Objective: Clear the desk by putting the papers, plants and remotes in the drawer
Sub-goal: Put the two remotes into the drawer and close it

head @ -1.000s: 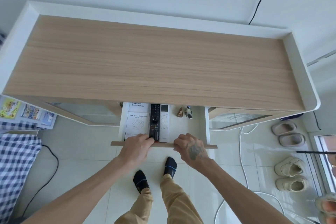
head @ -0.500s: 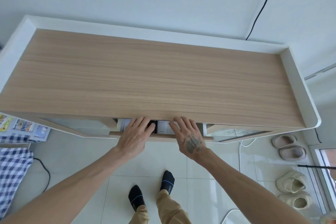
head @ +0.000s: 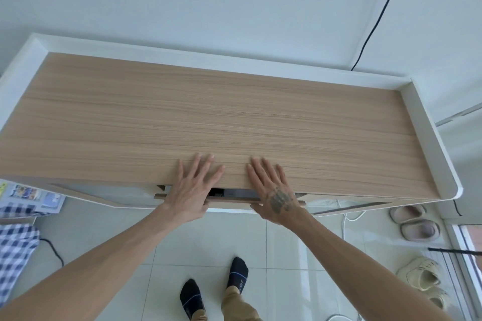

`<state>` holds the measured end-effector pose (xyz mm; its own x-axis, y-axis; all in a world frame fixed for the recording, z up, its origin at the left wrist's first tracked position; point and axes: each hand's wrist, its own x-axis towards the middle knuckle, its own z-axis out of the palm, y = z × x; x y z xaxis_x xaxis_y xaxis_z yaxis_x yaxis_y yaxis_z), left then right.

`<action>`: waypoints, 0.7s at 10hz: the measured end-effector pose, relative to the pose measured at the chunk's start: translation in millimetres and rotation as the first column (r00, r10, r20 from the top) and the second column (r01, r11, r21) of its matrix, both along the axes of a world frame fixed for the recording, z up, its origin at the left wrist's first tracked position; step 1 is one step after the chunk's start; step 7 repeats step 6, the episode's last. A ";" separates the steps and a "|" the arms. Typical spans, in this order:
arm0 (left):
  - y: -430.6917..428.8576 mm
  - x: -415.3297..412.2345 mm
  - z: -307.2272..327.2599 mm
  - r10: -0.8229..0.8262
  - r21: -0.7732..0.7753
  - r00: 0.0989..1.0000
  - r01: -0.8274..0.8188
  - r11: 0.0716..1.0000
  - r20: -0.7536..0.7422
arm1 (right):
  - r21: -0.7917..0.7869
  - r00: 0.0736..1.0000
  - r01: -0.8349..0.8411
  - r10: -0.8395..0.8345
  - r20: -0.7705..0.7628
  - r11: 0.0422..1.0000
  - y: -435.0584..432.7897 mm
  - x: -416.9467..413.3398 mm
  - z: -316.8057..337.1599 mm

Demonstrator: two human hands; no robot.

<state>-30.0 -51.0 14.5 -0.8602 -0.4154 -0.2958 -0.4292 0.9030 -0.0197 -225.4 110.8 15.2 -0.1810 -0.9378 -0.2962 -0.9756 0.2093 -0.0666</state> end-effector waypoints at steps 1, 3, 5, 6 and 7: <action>2.1 -1.1 2.4 -0.006 -0.071 0.999 0.002 0.997 -0.050 | -0.082 0.999 0.029 -0.033 -0.041 0.996 -3.2 2.8 6.4; 3.7 -7.0 2.4 0.000 -0.159 0.998 -0.011 0.987 -0.068 | -0.167 0.989 0.040 -0.062 -0.131 0.985 -9.7 5.6 -0.5; 2.3 -13.4 10.4 0.062 -0.069 0.998 -0.062 0.996 -0.004 | -0.085 0.984 0.159 -0.151 0.094 0.984 -17.0 4.8 14.9; 7.6 -25.5 25.0 0.134 0.011 0.991 -0.134 0.991 0.011 | -0.038 0.914 0.267 -0.241 0.325 0.963 -16.2 1.8 44.2; 7.6 -25.5 25.0 0.134 0.011 0.991 -0.134 0.991 0.011 | -0.038 0.914 0.267 -0.241 0.325 0.963 -16.2 1.8 44.2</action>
